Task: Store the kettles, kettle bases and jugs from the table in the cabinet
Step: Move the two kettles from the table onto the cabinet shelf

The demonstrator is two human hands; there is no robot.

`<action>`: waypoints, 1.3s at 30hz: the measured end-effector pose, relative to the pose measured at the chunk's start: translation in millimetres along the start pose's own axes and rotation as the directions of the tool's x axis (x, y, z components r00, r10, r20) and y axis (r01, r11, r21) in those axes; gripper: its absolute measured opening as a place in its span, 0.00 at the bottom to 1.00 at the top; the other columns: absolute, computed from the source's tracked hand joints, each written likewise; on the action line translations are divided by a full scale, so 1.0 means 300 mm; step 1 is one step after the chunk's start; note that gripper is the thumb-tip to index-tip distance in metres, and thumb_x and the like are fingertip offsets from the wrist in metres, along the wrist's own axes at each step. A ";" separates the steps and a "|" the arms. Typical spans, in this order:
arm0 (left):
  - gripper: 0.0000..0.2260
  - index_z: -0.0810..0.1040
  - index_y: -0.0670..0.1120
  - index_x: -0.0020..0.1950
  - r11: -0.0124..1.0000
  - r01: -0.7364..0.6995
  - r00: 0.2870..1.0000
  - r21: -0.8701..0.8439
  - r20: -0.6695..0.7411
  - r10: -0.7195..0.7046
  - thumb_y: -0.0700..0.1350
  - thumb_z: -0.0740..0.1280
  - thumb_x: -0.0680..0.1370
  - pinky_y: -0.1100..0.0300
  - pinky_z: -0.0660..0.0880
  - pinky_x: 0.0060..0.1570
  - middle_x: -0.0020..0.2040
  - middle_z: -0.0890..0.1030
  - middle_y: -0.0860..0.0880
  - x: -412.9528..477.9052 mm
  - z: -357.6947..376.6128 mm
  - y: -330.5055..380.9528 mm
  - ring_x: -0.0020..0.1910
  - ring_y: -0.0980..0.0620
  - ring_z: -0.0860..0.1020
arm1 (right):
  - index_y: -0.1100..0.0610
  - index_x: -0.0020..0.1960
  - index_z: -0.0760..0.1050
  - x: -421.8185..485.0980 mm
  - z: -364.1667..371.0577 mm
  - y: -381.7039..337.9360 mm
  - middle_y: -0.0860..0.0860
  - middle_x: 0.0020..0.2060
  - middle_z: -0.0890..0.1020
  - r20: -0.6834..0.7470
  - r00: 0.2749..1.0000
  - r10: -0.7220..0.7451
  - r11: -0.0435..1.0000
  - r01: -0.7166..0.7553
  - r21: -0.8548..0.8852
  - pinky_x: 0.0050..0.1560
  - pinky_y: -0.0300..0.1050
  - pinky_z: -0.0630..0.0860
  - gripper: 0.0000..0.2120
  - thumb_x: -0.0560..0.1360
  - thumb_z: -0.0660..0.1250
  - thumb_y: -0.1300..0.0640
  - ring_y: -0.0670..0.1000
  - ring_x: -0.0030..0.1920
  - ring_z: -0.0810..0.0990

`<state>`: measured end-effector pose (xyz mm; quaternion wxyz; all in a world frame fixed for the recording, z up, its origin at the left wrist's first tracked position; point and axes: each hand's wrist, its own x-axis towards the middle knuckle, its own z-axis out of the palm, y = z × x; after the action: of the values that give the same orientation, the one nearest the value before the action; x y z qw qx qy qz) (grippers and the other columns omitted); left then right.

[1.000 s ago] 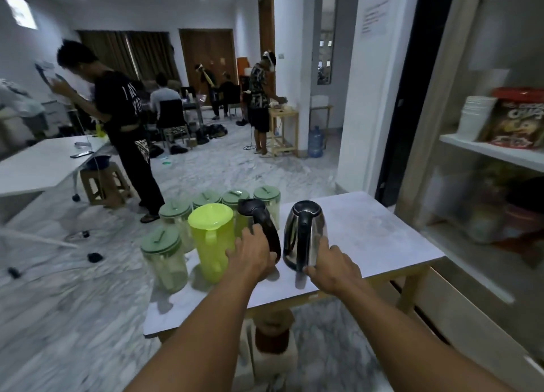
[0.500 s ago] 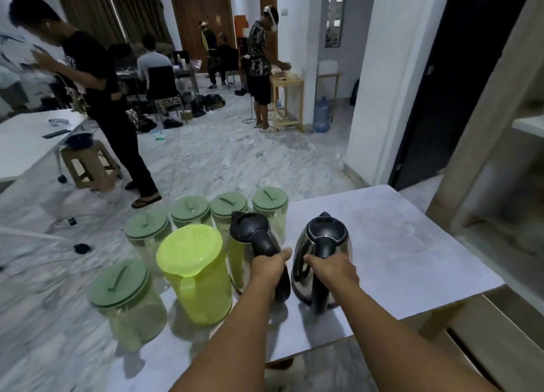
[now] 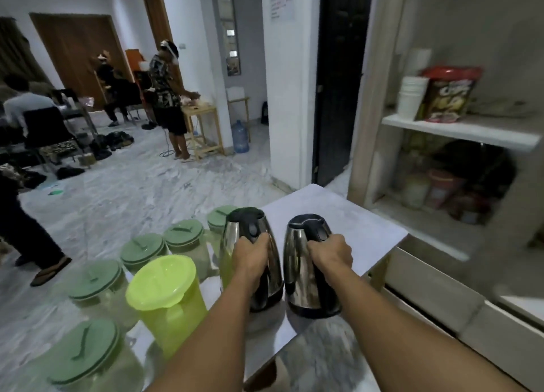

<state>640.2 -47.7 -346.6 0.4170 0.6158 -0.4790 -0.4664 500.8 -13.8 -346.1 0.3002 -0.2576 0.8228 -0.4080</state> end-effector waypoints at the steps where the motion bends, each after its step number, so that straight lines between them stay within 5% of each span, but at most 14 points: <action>1: 0.24 0.82 0.40 0.47 0.998 -0.063 0.997 0.024 0.052 0.062 0.58 0.64 0.63 0.47 0.80 0.49 0.45 0.84 0.40 -0.034 -0.004 0.018 0.46 0.40 0.82 | 0.61 0.60 0.77 -0.040 -0.039 0.008 0.61 0.56 0.81 -0.062 0.998 0.019 0.999 -0.017 0.041 0.56 0.52 0.78 0.21 0.71 0.70 0.51 0.64 0.55 0.80; 6: 0.08 0.81 0.45 0.41 0.948 -0.318 0.927 -0.028 0.202 0.317 0.48 0.67 0.74 0.54 0.76 0.44 0.38 0.82 0.45 -0.270 -0.021 0.228 0.41 0.45 0.79 | 0.61 0.56 0.79 -0.222 -0.278 0.030 0.61 0.55 0.83 -0.322 0.944 0.067 0.978 0.002 0.210 0.54 0.49 0.77 0.17 0.71 0.69 0.54 0.63 0.55 0.81; 18: 0.15 0.83 0.45 0.40 0.883 -0.397 0.787 -0.251 0.401 0.468 0.55 0.67 0.63 0.49 0.81 0.48 0.40 0.85 0.46 -0.731 0.362 0.618 0.42 0.44 0.83 | 0.59 0.48 0.81 -0.421 -1.081 0.004 0.56 0.43 0.86 -0.717 0.697 -0.006 0.965 0.192 0.179 0.45 0.47 0.80 0.15 0.65 0.71 0.50 0.60 0.46 0.84; 27: 0.08 0.76 0.46 0.39 0.837 -0.412 0.759 -0.360 0.372 0.534 0.50 0.67 0.68 0.63 0.69 0.33 0.42 0.81 0.45 -1.037 0.912 0.887 0.33 0.50 0.76 | 0.60 0.40 0.82 -0.293 -1.722 0.146 0.55 0.35 0.85 -0.829 0.559 0.016 0.885 0.377 0.272 0.33 0.45 0.76 0.13 0.61 0.69 0.53 0.56 0.34 0.82; 34: 0.15 0.80 0.44 0.42 0.854 -0.320 0.769 -0.411 0.413 0.487 0.53 0.68 0.63 0.53 0.81 0.44 0.42 0.84 0.45 -1.181 1.372 1.111 0.40 0.43 0.83 | 0.60 0.37 0.81 -0.046 -2.173 0.179 0.57 0.32 0.84 -0.885 0.464 -0.042 0.893 0.415 0.176 0.36 0.52 0.81 0.15 0.57 0.66 0.52 0.58 0.33 0.82; 39: 0.13 0.80 0.44 0.43 0.836 -0.351 0.754 -0.422 0.402 0.520 0.52 0.68 0.66 0.57 0.77 0.40 0.44 0.84 0.44 -1.190 1.690 1.233 0.42 0.43 0.82 | 0.60 0.38 0.81 0.147 -2.395 0.202 0.57 0.33 0.84 -0.922 0.383 -0.064 0.906 0.409 0.107 0.40 0.53 0.82 0.12 0.62 0.67 0.52 0.60 0.36 0.84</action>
<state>34.3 196.3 -39.1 0.4705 0.2660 -0.6194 -0.5694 -46.3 360.4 -58.8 -0.2141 -0.0622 0.7293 -0.6469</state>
